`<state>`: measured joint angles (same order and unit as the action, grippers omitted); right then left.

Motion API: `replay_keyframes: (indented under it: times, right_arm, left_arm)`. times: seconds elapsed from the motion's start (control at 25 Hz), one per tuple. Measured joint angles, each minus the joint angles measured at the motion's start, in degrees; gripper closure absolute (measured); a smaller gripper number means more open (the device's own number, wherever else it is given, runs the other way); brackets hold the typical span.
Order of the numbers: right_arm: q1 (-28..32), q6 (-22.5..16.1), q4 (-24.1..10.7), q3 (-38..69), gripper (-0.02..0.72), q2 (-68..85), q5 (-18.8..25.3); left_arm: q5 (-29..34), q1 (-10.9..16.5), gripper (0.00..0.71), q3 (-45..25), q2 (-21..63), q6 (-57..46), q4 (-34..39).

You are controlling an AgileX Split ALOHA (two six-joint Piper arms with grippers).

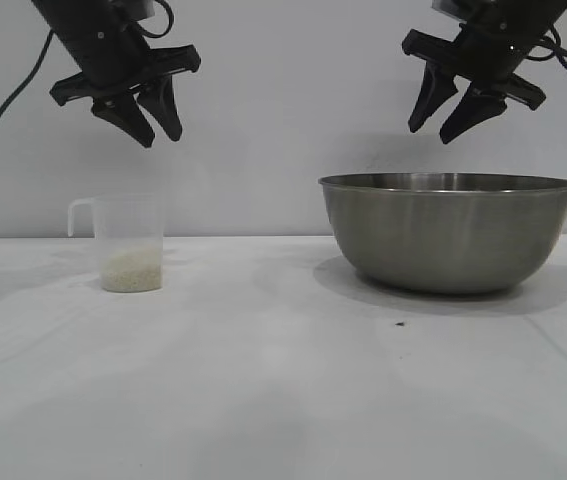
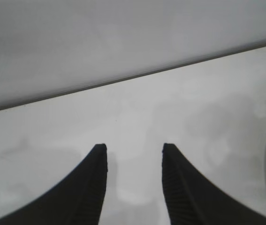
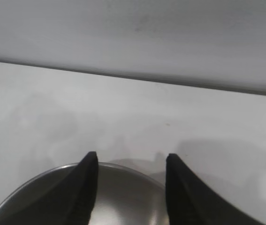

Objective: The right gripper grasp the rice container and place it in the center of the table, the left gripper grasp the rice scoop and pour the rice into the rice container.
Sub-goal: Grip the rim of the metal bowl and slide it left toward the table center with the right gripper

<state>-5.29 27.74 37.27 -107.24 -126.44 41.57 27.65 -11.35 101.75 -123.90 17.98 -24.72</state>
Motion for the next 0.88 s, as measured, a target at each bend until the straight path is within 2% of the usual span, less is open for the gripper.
replay_keyframes:
  times: [0.44,0.56,0.68,0.76,0.88]
  right_arm:
    - [0.0,0.0,0.6,-4.58,0.421,-2.01,0.31]
    - [0.0,0.0,0.6,-4.69,0.421,-2.01,1.89]
    - [0.51,0.1,0.69,-4.69,0.421,-1.88,5.38]
    - [1.32,-0.85,-0.92,-4.69,0.421,-0.93,7.98]
    - [2.75,-4.54,-5.69,-4.69,0.421,2.28,12.25]
  left_arm:
    - [-1.13,0.0,0.473,0.0,0.0,-0.1,0.0]
    - [-1.13,0.0,0.473,0.0,0.0,-0.1,0.0]
    - [-0.49,0.0,0.473,0.0,0.0,-0.1,0.0]
    - [0.34,0.0,0.473,0.0,0.0,-0.1,0.0]
    - [0.71,0.0,0.473,0.0,0.0,-0.1,0.0]
